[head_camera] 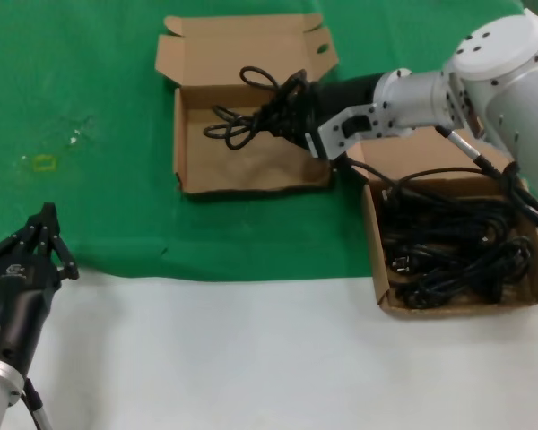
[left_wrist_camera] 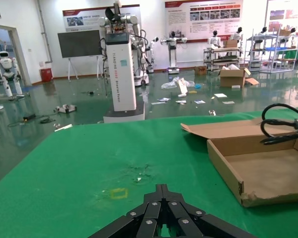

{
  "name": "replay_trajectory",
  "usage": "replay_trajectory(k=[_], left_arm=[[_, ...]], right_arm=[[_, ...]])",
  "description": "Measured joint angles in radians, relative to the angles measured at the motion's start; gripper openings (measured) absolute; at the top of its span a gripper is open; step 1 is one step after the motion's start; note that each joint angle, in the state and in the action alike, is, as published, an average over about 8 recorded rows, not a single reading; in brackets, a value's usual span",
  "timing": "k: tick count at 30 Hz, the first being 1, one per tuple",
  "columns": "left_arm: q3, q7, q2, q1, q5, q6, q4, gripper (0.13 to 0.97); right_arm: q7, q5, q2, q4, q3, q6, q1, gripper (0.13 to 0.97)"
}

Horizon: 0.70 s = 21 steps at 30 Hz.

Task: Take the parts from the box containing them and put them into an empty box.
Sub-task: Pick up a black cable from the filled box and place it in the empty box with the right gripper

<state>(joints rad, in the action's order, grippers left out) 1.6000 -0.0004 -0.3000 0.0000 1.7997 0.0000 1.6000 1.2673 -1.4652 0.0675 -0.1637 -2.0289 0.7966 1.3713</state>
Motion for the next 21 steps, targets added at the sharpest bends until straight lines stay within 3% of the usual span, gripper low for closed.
replay_trajectory(k=[8, 21], left_arm=[[0.0, 0.0, 0.0, 0.0, 0.0, 0.0, 0.0, 0.144], [0.0, 0.0, 0.0, 0.0, 0.0, 0.0, 0.0, 0.144]], right_arm=[[0.055, -0.043, -0.048, 0.07, 0.0, -0.043, 0.013, 0.206], [0.046, -0.203, -0.067, 0.06, -0.169, -0.089, -0.017, 0.206]])
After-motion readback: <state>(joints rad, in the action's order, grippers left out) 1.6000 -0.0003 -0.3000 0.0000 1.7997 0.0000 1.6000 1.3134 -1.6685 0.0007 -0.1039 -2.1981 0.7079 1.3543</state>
